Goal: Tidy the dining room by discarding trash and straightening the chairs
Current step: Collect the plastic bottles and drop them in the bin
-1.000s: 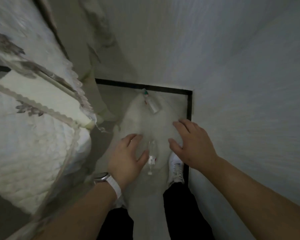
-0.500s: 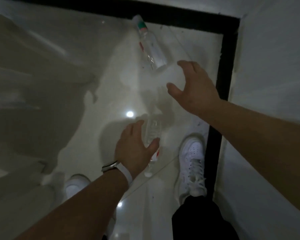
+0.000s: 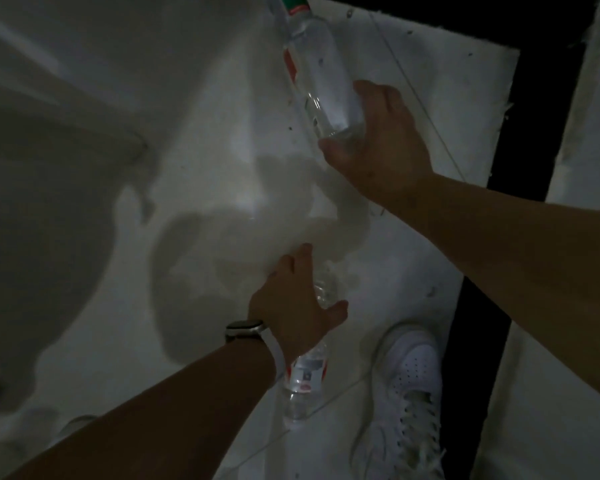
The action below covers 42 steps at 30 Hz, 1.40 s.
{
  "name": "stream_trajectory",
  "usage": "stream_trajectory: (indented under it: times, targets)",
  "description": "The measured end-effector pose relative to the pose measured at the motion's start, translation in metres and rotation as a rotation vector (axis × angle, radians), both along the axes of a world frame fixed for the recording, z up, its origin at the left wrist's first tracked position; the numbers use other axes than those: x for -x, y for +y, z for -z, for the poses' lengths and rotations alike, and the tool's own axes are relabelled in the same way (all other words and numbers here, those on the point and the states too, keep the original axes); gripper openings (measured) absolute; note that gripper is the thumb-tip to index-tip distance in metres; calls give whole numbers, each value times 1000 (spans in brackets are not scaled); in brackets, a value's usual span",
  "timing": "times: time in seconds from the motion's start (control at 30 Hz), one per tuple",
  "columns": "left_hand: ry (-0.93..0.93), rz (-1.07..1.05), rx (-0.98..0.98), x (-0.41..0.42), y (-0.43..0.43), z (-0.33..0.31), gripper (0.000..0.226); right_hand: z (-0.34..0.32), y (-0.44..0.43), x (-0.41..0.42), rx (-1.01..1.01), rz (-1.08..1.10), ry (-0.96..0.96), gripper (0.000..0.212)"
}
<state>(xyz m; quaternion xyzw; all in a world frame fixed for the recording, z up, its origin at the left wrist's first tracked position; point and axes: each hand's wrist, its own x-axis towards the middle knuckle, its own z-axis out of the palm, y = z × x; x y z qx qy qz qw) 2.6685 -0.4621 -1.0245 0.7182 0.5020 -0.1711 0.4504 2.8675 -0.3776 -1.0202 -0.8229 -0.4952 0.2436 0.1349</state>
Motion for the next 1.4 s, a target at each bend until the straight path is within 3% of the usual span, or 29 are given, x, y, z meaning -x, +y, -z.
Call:
stream_trajectory:
  times: [0.27,0.5,0.67,0.93,1.1,1.3,1.4]
  targets:
    - [-126,-368,92,3,-1,3,94,9,20,10,32,79,118,88]
    - [-153,-485,92,26,20,-33,76,-15,4,19,43,122,37,63]
    - [-226,-537,58,36,38,-82,76,-59,-21,31,64,155,83,60]
    - [-288,-586,8,47,67,-187,57,-184,-43,48,45,430,318,52]
    - [-341,-589,-17,45,88,-269,78,-283,-41,56,-46,562,422,65]
    - [-421,-555,-6,36,122,-399,82,-422,-28,57,-142,621,489,58]
    - [-443,-535,6,33,131,-472,73,-499,-19,54,-204,624,528,40]
